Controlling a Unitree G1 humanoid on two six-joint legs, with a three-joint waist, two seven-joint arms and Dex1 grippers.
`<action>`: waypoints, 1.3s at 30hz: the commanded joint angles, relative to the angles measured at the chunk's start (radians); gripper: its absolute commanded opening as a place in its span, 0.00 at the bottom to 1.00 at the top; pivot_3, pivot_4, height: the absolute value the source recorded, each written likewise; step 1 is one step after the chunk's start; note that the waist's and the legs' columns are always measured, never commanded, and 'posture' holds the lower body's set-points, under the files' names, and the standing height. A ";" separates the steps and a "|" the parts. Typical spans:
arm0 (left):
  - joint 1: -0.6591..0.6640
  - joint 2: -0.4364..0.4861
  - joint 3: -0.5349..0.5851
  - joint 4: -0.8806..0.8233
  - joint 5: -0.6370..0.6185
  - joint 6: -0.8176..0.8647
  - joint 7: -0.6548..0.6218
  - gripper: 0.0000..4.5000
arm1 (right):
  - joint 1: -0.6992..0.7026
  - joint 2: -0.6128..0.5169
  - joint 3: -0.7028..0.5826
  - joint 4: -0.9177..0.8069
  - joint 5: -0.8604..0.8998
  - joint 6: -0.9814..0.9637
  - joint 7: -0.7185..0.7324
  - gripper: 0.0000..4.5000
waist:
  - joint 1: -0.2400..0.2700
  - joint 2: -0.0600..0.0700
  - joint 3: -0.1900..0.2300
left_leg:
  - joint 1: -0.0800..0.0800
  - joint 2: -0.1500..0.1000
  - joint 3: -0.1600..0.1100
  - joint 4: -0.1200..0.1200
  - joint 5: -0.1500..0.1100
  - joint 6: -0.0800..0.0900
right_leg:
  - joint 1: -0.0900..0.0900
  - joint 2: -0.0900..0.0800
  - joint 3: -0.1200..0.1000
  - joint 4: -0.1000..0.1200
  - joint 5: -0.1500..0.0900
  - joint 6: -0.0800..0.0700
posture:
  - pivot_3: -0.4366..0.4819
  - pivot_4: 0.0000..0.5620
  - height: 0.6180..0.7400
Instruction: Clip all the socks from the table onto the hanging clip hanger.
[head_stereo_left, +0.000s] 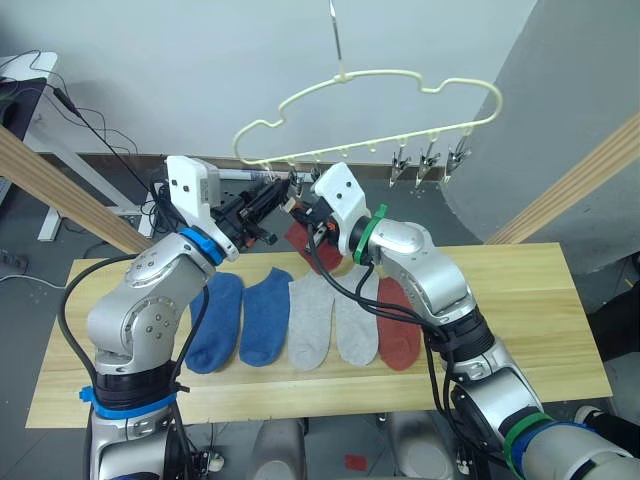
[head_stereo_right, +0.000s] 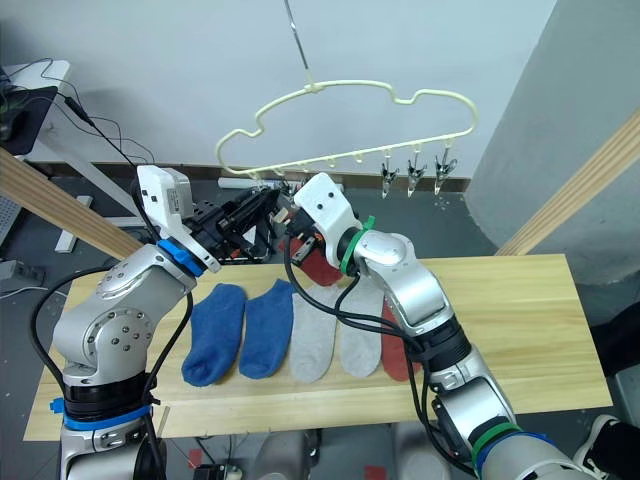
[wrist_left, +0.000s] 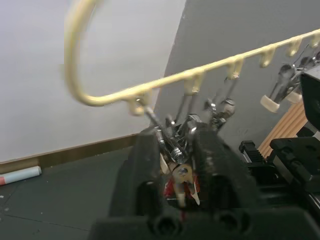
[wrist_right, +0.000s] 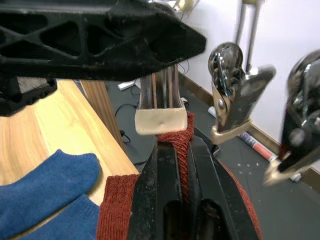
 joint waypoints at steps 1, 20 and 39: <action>0.021 0.019 0.002 -0.029 -0.006 0.006 -0.012 0.44 | -0.017 0.015 -0.006 -0.048 0.020 -0.033 0.008 0.00 | -0.003 0.000 0.000 | 0.000 0.000 0.000 0.000 0.000 0.000 | 0.000 0.000 0.000 0.000 0.000 0.000 | 0.33 0.60 1.00; 0.075 0.060 0.050 -0.089 -0.104 0.084 0.008 0.62 | -0.008 0.026 0.009 -0.042 0.038 -0.052 0.023 0.26 | -0.008 -0.001 -0.001 | 0.000 0.001 0.000 0.001 0.001 -0.001 | 0.000 0.000 0.000 0.002 0.001 -0.001 | 0.36 0.59 1.00; 0.181 0.053 -0.030 -0.150 0.159 -0.170 0.006 0.62 | 0.151 -0.183 -0.004 -0.277 0.056 0.051 0.106 0.63 | -0.004 -0.003 -0.002 | 0.000 0.001 0.000 0.001 0.001 -0.002 | 0.000 0.000 0.000 0.002 0.001 -0.001 | 0.35 0.58 1.00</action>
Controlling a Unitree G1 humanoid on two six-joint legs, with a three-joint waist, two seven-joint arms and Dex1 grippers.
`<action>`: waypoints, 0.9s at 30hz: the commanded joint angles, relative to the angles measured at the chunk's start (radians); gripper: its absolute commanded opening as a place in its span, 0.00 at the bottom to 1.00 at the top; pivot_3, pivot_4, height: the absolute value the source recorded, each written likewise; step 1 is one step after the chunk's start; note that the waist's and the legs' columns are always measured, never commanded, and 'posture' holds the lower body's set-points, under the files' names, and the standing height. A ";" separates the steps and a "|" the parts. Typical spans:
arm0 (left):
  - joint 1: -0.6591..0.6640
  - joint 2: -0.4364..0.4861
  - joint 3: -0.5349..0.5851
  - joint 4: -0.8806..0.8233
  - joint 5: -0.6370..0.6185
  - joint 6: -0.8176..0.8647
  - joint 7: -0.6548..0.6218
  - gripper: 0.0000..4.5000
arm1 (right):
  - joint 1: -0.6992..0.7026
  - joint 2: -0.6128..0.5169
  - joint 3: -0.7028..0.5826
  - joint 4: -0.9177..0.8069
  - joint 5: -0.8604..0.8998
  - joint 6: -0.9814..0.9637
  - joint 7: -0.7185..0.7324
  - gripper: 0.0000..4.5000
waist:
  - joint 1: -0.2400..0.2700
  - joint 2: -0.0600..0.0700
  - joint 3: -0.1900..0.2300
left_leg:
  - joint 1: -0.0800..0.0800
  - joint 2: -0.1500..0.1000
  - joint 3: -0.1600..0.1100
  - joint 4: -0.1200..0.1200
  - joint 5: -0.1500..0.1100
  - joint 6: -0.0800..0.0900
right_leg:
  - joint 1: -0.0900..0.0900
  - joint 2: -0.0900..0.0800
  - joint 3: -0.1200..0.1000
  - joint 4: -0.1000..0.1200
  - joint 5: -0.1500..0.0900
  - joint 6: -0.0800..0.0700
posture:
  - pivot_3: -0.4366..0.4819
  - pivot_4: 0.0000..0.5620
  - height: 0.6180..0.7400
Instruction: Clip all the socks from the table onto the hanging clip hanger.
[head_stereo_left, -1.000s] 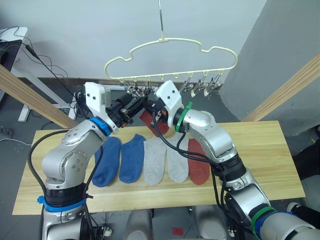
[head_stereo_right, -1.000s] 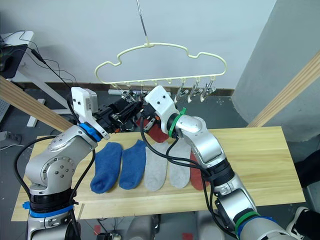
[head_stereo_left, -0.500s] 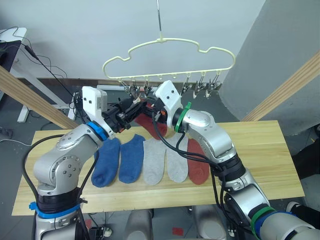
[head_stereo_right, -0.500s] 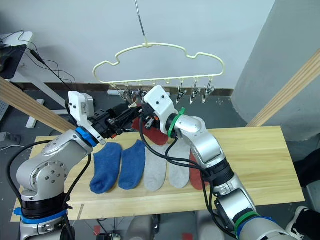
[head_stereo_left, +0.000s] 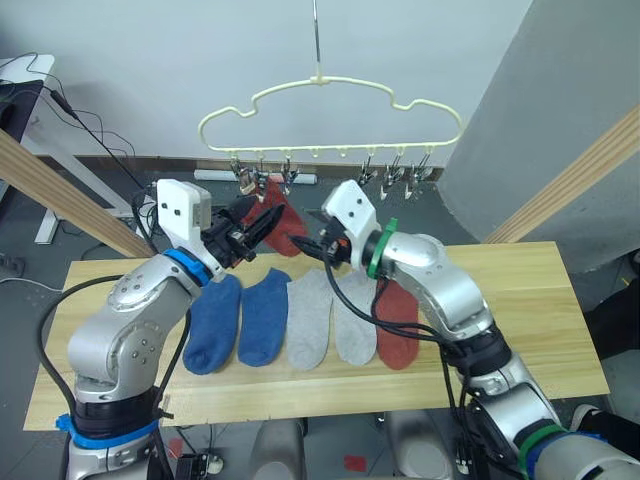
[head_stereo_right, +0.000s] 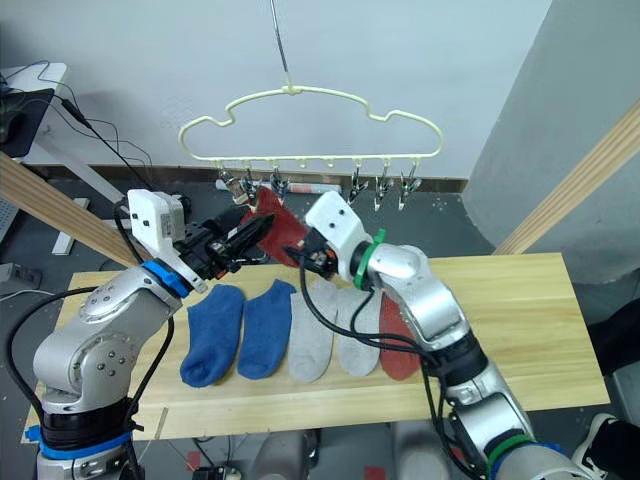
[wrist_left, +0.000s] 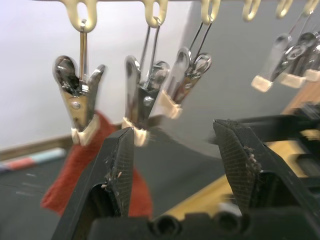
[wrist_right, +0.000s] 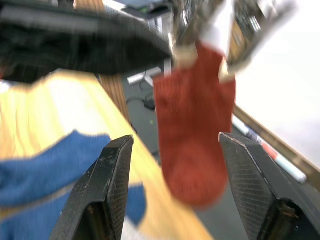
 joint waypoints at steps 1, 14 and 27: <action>0.041 -0.016 -0.042 -0.070 0.100 -0.124 0.004 0.62 | 0.042 -0.062 -0.050 -0.144 0.049 0.040 0.038 0.63 | 0.003 0.000 0.000 | 0.000 0.000 0.000 0.000 0.000 0.000 | 0.000 0.000 0.000 0.000 0.000 0.000 | 0.34 0.58 1.00; 0.061 -0.197 -0.148 0.023 0.355 -0.381 0.121 0.62 | 0.178 -0.275 -0.308 -0.445 0.285 0.158 0.079 0.63 | 0.005 0.000 0.000 | -0.001 -0.004 0.000 0.011 -0.002 0.006 | 0.000 0.000 0.002 0.010 0.000 0.000 | 0.28 0.61 1.00; 0.005 -0.268 -0.145 0.147 0.423 -0.472 0.154 0.43 | 0.210 -0.339 -0.354 -0.495 0.352 0.199 0.024 0.64 | -0.012 -0.001 0.000 | 0.001 -0.008 -0.001 0.015 0.003 0.012 | 0.004 0.001 0.004 0.013 0.008 0.003 | 0.25 0.64 1.00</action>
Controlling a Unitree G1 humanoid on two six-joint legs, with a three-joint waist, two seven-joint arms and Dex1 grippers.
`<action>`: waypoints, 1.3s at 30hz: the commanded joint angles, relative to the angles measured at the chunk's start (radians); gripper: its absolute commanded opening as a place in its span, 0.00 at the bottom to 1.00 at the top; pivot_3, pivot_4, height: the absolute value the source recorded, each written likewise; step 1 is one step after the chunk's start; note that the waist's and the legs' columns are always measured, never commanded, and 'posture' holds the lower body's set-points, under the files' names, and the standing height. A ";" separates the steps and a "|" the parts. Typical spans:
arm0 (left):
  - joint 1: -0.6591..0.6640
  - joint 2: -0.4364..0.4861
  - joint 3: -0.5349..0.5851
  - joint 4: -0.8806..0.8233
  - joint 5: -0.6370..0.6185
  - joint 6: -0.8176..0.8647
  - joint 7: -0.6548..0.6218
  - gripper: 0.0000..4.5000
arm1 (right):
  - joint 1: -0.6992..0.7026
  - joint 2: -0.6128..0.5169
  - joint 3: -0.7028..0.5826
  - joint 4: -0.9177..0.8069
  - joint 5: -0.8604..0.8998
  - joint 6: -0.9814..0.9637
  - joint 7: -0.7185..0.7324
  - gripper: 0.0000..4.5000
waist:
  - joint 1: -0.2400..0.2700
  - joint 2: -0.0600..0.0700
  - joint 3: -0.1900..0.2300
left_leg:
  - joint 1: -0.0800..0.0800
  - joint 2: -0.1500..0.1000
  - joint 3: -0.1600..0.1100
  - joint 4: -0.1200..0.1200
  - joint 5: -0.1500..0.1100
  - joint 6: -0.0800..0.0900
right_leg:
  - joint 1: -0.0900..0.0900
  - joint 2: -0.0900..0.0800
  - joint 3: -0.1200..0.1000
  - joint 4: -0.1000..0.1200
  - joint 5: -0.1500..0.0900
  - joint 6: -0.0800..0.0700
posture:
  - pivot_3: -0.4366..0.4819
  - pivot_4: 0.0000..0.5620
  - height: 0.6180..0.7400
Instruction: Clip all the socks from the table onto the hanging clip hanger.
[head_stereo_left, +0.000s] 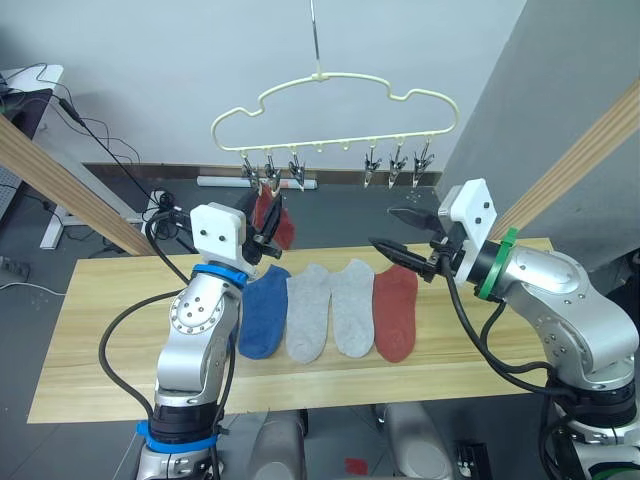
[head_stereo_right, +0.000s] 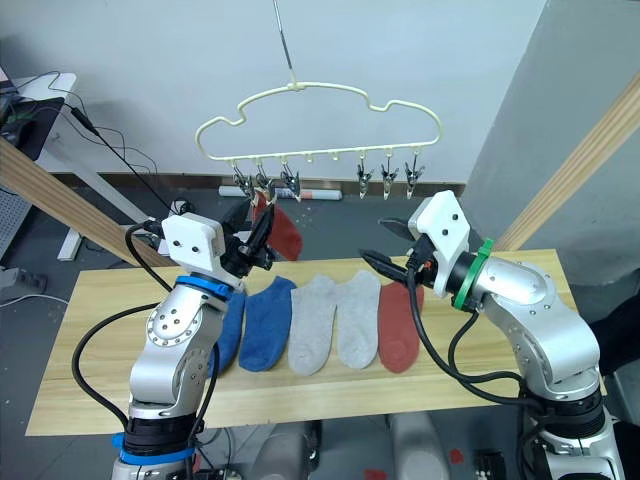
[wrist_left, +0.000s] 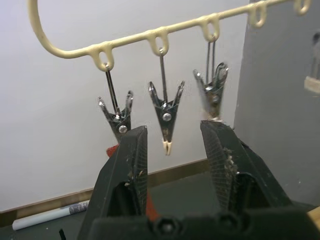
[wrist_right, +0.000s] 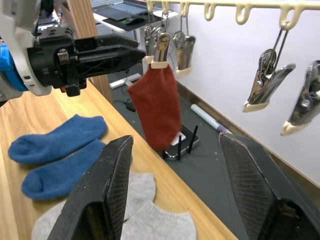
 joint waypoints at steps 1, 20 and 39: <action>-0.033 -0.011 0.008 0.006 0.007 -0.028 0.010 0.43 | -0.004 -0.015 -0.030 -0.045 0.034 -0.002 -0.008 0.64 | -0.001 0.000 0.000 | 0.000 0.000 0.000 0.000 0.000 0.000 | 0.000 0.000 0.000 0.000 0.000 0.000 | 0.25 0.64 1.00; -0.091 -0.046 0.017 0.084 0.036 -0.087 0.040 0.43 | 0.005 -0.070 -0.052 -0.056 0.107 0.008 -0.041 0.64 | -0.008 0.000 0.000 | -0.001 -0.001 0.000 0.000 0.000 0.000 | 0.000 0.000 0.000 -0.002 0.000 0.000 | 0.22 0.64 1.00; -0.201 -0.061 0.021 0.207 0.051 -0.136 0.057 0.43 | -0.006 -0.066 -0.049 -0.044 0.138 -0.057 -0.017 0.64 | -0.008 -0.001 0.000 | -0.001 -0.001 0.000 0.000 0.000 0.000 | 0.000 0.000 0.000 -0.002 0.000 0.000 | 0.22 0.64 1.00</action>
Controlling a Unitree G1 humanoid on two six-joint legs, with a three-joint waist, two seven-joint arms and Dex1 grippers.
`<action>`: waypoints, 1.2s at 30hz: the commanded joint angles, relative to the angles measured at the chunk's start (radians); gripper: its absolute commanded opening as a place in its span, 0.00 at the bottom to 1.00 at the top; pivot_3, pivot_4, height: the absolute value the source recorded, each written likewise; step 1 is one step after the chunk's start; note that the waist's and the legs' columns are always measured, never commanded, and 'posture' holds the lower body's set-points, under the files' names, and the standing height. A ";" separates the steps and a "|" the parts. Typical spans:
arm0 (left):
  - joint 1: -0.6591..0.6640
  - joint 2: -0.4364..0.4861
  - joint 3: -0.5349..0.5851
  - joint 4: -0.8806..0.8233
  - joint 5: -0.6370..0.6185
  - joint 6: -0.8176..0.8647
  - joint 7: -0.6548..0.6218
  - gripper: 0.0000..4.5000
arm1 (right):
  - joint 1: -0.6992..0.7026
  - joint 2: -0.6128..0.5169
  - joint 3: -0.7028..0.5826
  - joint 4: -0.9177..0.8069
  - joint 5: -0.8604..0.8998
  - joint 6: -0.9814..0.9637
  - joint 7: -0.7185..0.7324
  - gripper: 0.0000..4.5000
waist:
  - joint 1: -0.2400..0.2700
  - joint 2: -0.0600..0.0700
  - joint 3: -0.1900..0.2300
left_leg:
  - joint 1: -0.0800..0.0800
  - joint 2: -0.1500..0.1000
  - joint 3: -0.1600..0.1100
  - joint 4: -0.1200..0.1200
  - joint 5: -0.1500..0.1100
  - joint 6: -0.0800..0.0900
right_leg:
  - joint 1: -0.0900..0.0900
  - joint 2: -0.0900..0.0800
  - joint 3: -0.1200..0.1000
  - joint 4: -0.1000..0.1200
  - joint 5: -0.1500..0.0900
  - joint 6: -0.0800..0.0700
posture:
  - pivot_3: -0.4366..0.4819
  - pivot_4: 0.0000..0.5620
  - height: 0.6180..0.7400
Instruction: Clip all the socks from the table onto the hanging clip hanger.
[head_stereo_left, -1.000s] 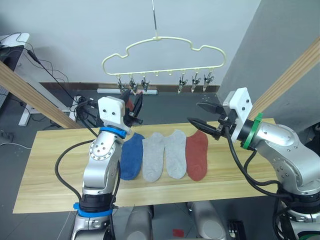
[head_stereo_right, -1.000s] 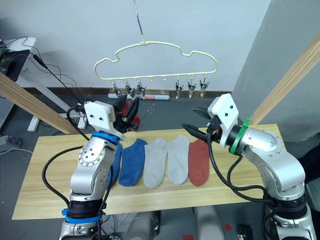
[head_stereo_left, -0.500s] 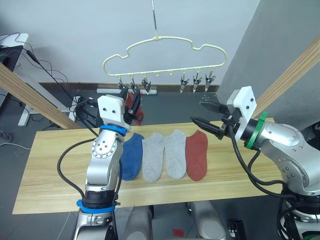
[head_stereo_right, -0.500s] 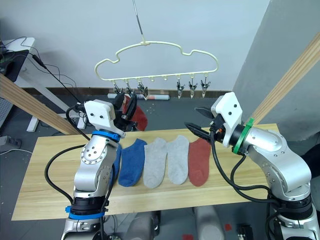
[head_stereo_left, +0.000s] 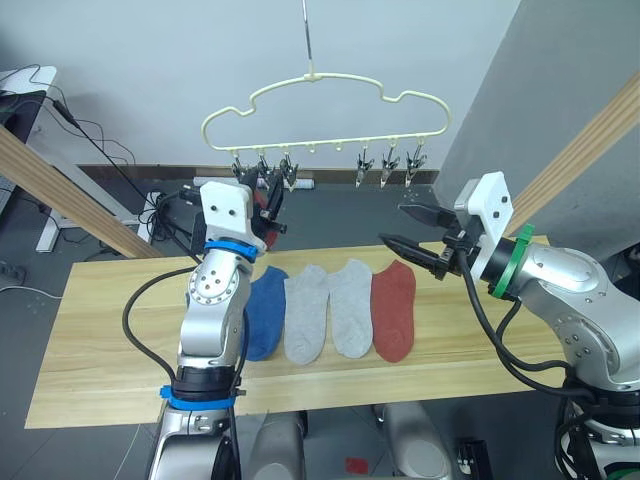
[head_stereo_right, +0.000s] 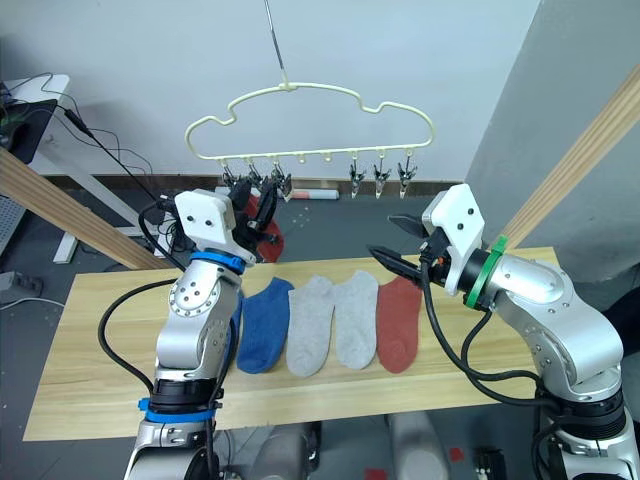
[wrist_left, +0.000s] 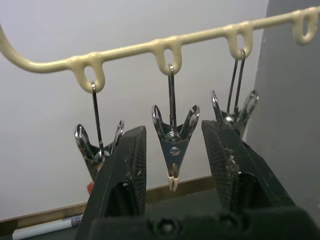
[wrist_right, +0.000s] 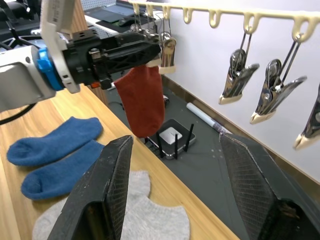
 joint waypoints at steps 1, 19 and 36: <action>-0.026 -0.003 0.011 -0.003 0.012 -0.042 0.013 0.43 | -0.006 -0.001 -0.019 -0.032 0.022 -0.059 0.025 0.64 | 0.000 0.000 0.000 | 0.000 0.000 0.000 0.000 0.000 0.000 | 0.000 0.000 0.000 0.000 0.000 0.000 | 0.22 0.64 1.00; -0.060 0.005 0.010 0.038 0.024 -0.085 0.021 0.35 | 0.003 -0.017 -0.001 -0.027 0.036 -0.075 0.044 0.64 | 0.000 0.000 0.000 | 0.000 0.000 0.000 0.000 0.000 0.000 | 0.000 0.000 0.000 -0.001 0.000 0.000 | 0.23 0.63 1.00; -0.027 0.032 0.010 -0.041 0.026 -0.038 -0.003 0.04 | 0.063 -0.012 0.143 0.090 -0.175 -0.099 -0.071 0.72 | 0.000 0.000 0.000 | 0.000 0.000 0.000 0.000 0.000 0.000 | 0.000 0.000 0.000 -0.001 0.000 0.000 | 0.24 0.63 1.00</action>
